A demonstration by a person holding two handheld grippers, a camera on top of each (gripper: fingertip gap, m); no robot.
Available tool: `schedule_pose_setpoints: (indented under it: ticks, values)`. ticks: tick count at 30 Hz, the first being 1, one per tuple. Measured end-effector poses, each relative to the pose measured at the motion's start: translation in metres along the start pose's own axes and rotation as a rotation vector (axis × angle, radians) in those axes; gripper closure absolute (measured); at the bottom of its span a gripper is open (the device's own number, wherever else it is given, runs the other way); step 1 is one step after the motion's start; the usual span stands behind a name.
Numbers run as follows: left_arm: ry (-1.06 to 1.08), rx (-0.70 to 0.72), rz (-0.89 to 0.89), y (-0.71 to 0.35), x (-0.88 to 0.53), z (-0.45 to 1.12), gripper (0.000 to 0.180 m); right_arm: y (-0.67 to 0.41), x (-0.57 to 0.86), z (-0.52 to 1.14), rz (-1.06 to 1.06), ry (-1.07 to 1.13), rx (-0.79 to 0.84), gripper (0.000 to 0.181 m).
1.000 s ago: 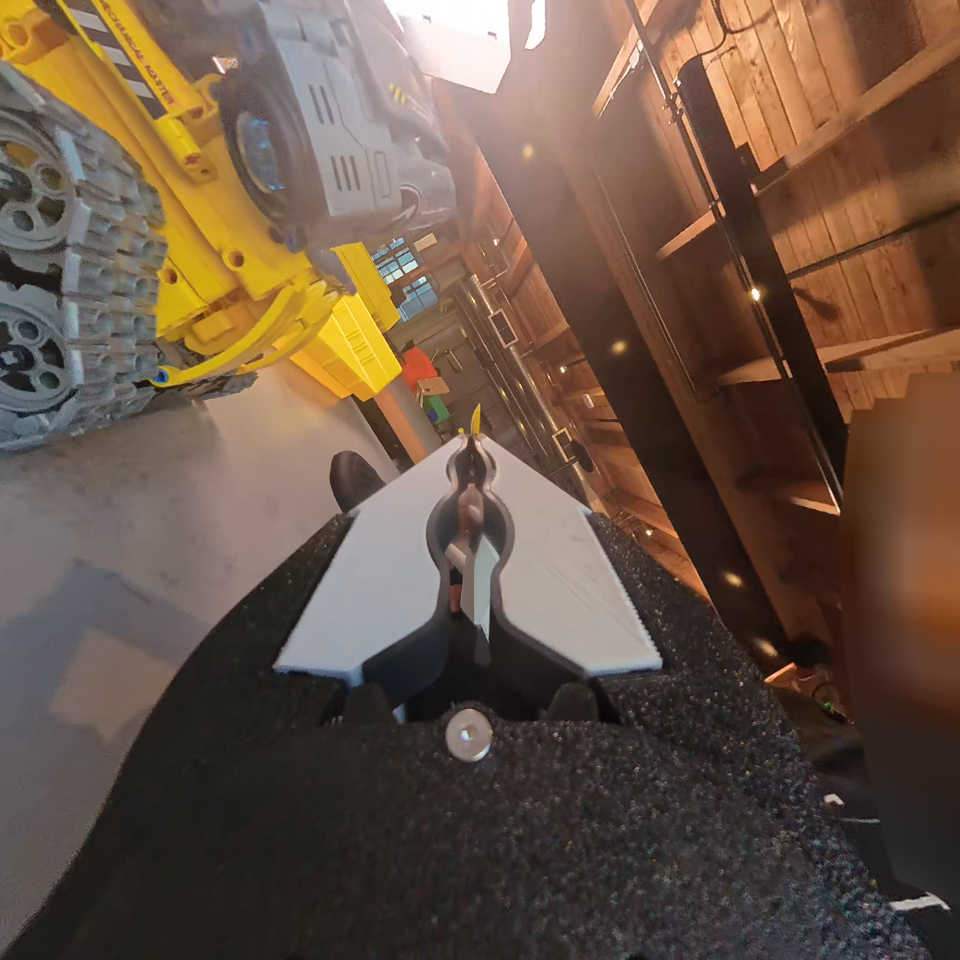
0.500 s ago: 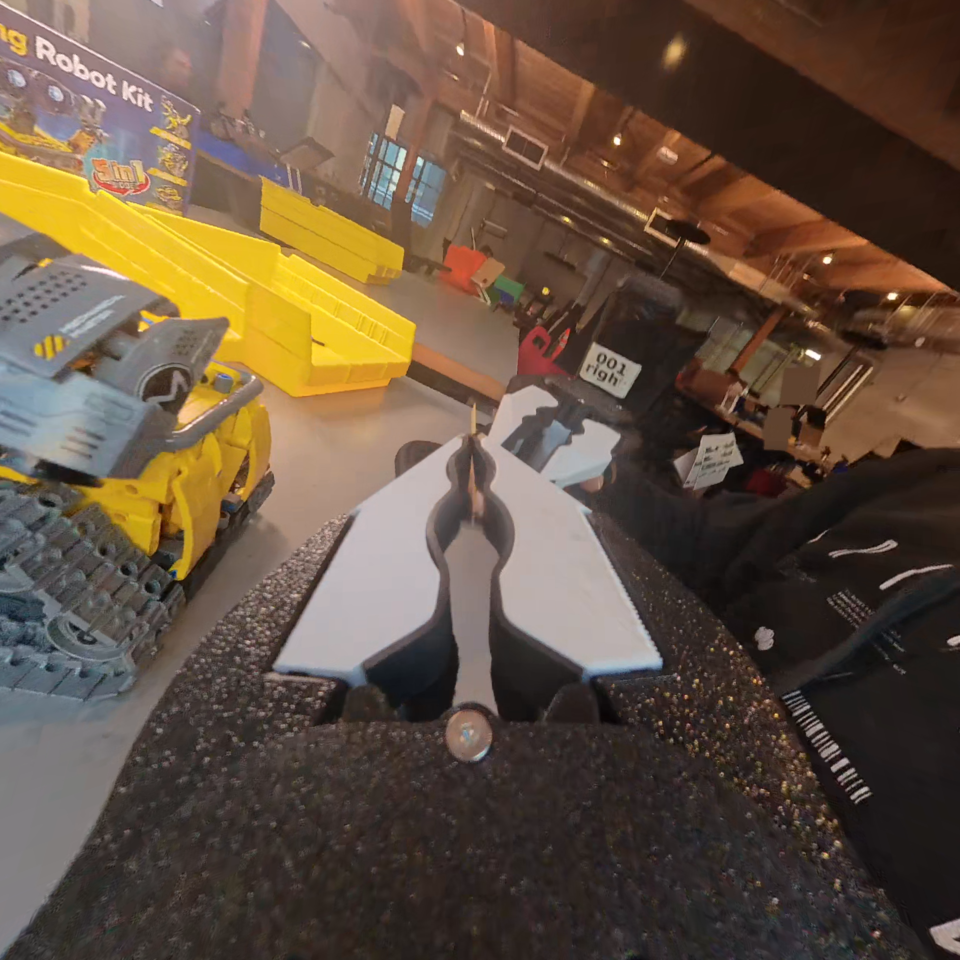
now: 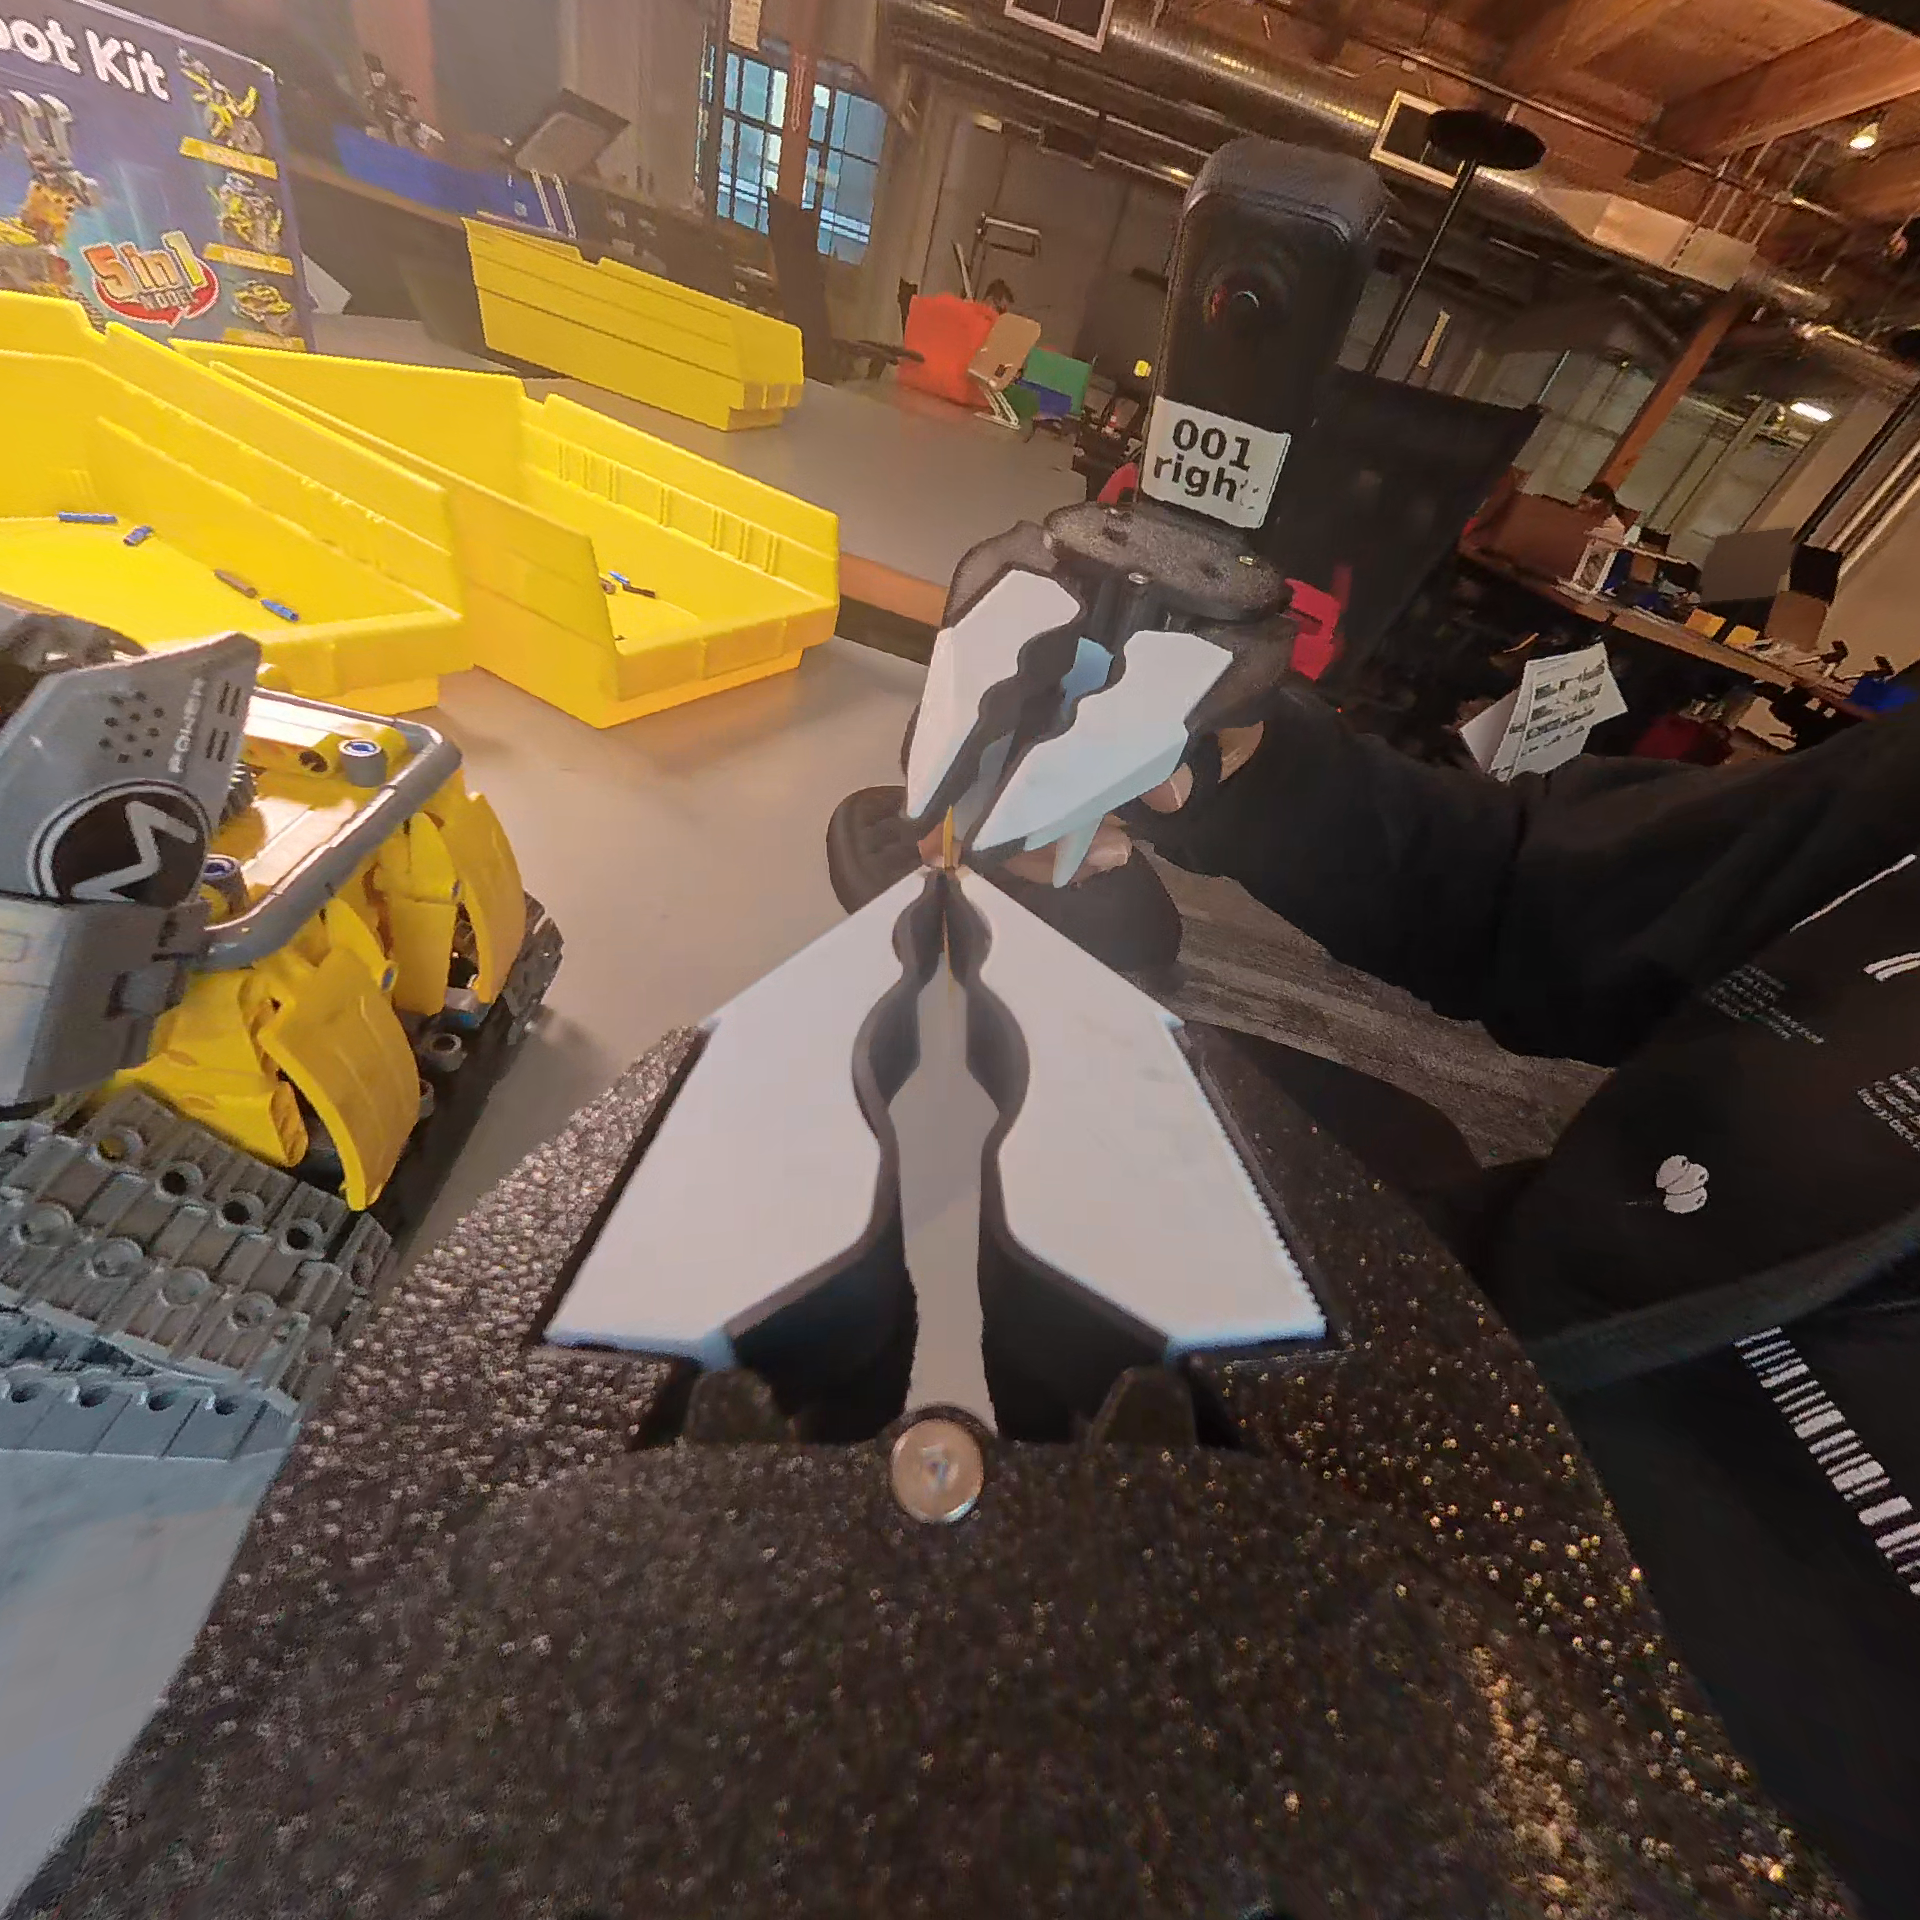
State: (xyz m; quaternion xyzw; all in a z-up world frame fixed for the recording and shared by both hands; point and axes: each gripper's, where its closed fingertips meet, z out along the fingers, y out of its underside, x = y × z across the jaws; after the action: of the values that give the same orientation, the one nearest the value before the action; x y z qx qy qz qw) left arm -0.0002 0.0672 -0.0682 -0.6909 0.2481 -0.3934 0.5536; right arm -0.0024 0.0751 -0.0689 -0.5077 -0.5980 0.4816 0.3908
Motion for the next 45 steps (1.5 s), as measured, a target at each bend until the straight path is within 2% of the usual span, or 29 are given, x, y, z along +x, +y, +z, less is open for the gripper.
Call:
schedule_pose_setpoints:
  ticks: [11,13,15,18,21,27,29,31,33,37,45]
  values:
    - [-0.034,-0.010,0.003,0.003,-0.008,-0.002,0.180,0.000,0.001,0.005,0.004,-0.028,0.008,0.181]
    - [-0.095,-0.012,0.041,0.000,-0.017,-0.005,0.161,0.000,0.004,0.004,0.008,-0.019,0.013,0.181]
    - [-0.214,-0.035,0.146,-0.005,-0.034,-0.011,0.154,0.001,0.009,0.000,0.016,-0.002,0.018,0.181]
    - [-0.438,-0.165,0.436,-0.015,-0.061,-0.015,0.153,0.005,0.018,-0.009,0.030,0.028,0.020,0.181]
    - [-0.555,-0.354,0.676,-0.017,-0.079,-0.002,0.152,0.009,0.024,-0.018,0.043,0.057,0.029,0.181]
    - [-0.718,-0.712,1.014,-0.001,-0.122,0.008,0.159,0.017,0.024,-0.039,0.057,0.095,0.070,0.181]
    - [-0.757,-0.820,1.061,0.006,-0.138,0.001,0.161,0.020,0.024,-0.046,0.065,0.101,0.085,0.181]
    - [-0.755,-0.833,1.083,0.005,-0.145,0.000,0.166,0.022,0.024,-0.053,0.075,0.100,0.099,0.181]
    - [-0.731,-0.821,1.035,0.001,-0.147,-0.001,0.174,0.023,0.023,-0.059,0.078,0.100,0.111,0.181]
    - [-0.561,-0.797,0.751,0.000,-0.125,-0.012,0.173,0.023,0.019,-0.070,0.073,0.101,0.127,0.181]
    - [-0.345,-0.794,0.350,-0.012,-0.070,-0.038,0.176,0.004,0.004,-0.074,0.088,0.039,0.183,0.181]
